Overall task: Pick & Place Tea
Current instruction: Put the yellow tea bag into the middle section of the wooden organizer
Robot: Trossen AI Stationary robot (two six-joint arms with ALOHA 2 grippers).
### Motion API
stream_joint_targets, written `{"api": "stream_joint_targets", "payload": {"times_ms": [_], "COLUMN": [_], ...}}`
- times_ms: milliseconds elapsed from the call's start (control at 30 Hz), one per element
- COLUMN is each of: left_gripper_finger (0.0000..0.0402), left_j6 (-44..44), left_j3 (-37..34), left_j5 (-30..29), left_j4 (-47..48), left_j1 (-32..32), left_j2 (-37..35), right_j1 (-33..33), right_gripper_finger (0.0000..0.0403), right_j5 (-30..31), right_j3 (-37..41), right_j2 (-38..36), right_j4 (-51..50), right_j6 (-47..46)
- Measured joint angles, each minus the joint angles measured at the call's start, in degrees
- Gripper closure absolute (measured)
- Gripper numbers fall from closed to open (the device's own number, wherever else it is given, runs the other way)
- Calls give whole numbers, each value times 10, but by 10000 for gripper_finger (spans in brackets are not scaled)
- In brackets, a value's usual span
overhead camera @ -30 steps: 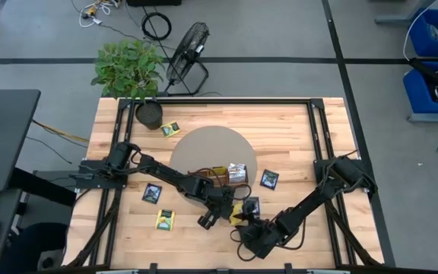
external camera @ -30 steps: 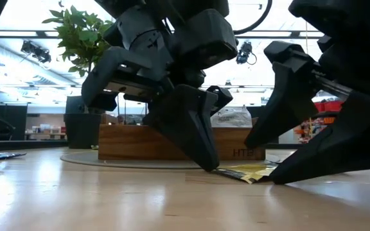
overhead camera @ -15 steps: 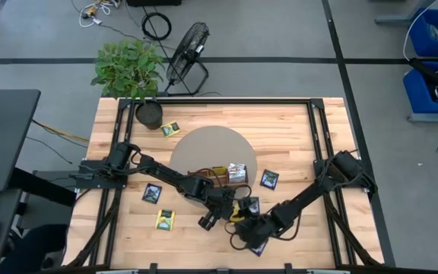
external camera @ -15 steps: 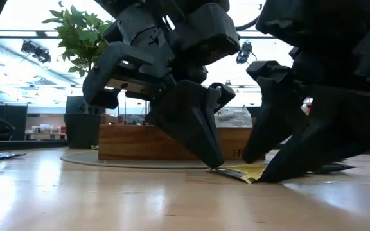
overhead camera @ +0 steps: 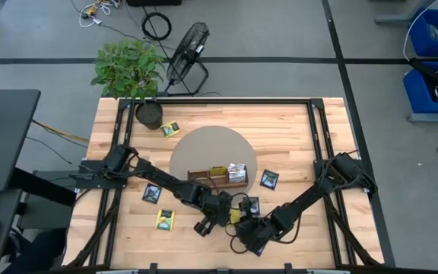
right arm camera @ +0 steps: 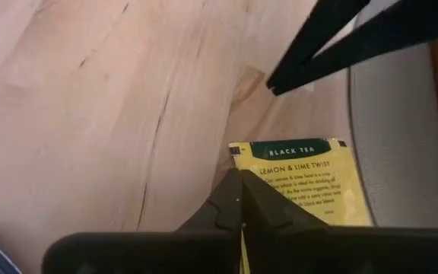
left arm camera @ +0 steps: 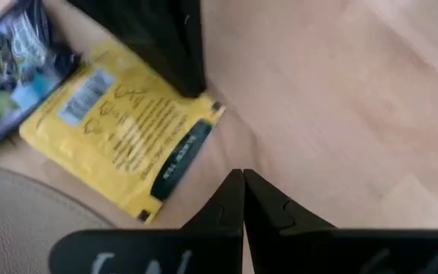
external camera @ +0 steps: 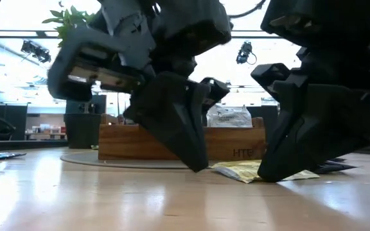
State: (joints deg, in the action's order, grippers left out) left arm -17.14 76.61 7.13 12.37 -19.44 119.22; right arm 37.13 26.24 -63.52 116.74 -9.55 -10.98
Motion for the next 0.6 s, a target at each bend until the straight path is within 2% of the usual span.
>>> {"api": "stream_joint_targets", "payload": {"times_ms": [200,367,600], "left_gripper_finger": [399,399,399], "left_j6": [0,2,20], "left_j3": [0,0,0], "left_j5": [-45,-58,-76], "left_j4": [5,16,23], "left_j1": [-14,-14,-18], "left_j2": [-8,-8,-8], "right_j1": [22,27,45], "right_gripper_finger": [401,401,402], "right_j5": [58,82,147], "right_j3": [-55,-65,-95], "right_j2": [2,1,-1], "right_j4": [-91,-104,-134], "right_j6": [5,-5,-1]}}
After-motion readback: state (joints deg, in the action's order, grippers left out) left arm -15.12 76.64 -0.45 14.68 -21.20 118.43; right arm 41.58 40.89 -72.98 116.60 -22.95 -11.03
